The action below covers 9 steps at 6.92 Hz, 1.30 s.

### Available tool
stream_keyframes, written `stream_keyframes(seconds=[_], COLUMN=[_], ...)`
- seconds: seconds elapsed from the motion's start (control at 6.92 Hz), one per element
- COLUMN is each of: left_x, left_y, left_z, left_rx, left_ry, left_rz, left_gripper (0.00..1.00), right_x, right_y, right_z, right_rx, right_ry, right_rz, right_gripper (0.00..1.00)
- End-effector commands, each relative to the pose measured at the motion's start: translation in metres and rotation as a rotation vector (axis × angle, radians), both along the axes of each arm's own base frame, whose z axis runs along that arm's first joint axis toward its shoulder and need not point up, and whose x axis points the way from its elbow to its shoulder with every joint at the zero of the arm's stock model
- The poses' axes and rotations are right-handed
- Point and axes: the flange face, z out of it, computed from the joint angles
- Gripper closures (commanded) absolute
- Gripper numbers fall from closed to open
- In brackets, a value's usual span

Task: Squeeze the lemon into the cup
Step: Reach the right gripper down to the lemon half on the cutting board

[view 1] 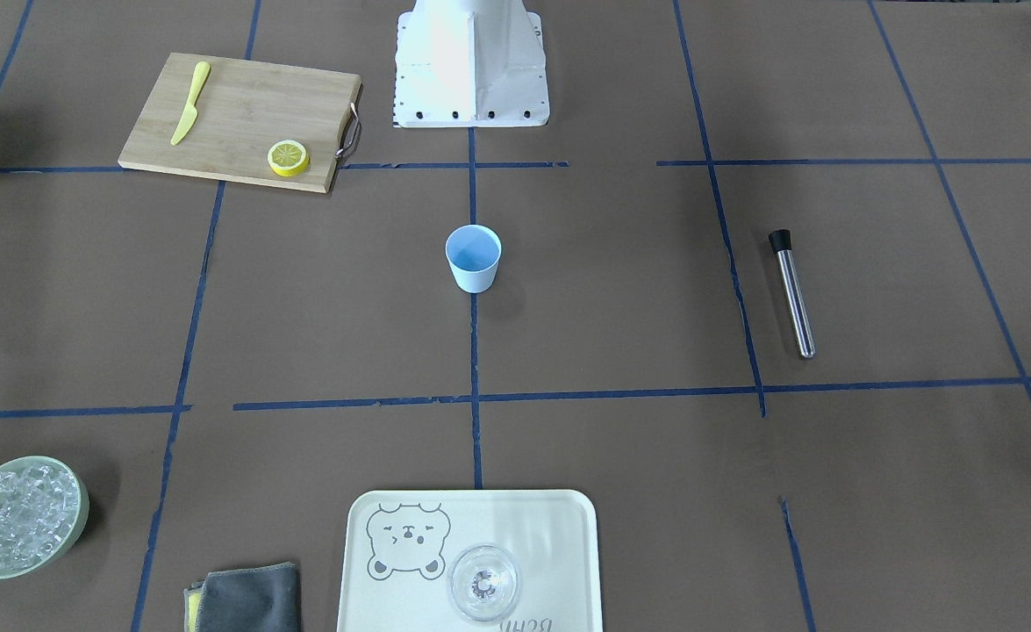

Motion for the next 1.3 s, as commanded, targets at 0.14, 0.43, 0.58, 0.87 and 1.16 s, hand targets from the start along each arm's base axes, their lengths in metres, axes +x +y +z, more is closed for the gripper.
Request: stream_keyframes(seconds=[0.14, 0.43, 0.58, 0.87, 1.16], left_x=[0.000, 0.000, 0.000, 0.000, 0.000], left_y=[0.000, 0.000, 0.000, 0.002, 0.002], left_z=[-0.002, -0.006, -0.008, -0.008, -0.009], left_rx=[0.021, 0.028, 0.028, 0.028, 0.031], left_ry=[0.009, 0.009, 0.010, 0.011, 0.011], left_rz=[-0.001, -0.002, -0.005, -0.005, -0.004], left_gripper=[0.00, 0.00, 0.00, 0.00, 0.00], right_x=[-0.050, -0.113, -0.152, -0.252, -0.318], right_y=[0.018, 0.032, 0.046, 0.091, 0.134], right_z=[-0.031, -0.084, -0.107, -0.152, -0.177], right_rx=[0.162, 0.200, 0.110, 0.001, -0.106], right_ry=[-0.065, -0.028, -0.071, -0.059, -0.091], right_rz=[-0.060, -0.086, -0.047, 0.046, 0.126], right_gripper=[0.00, 0.00, 0.00, 0.00, 0.00])
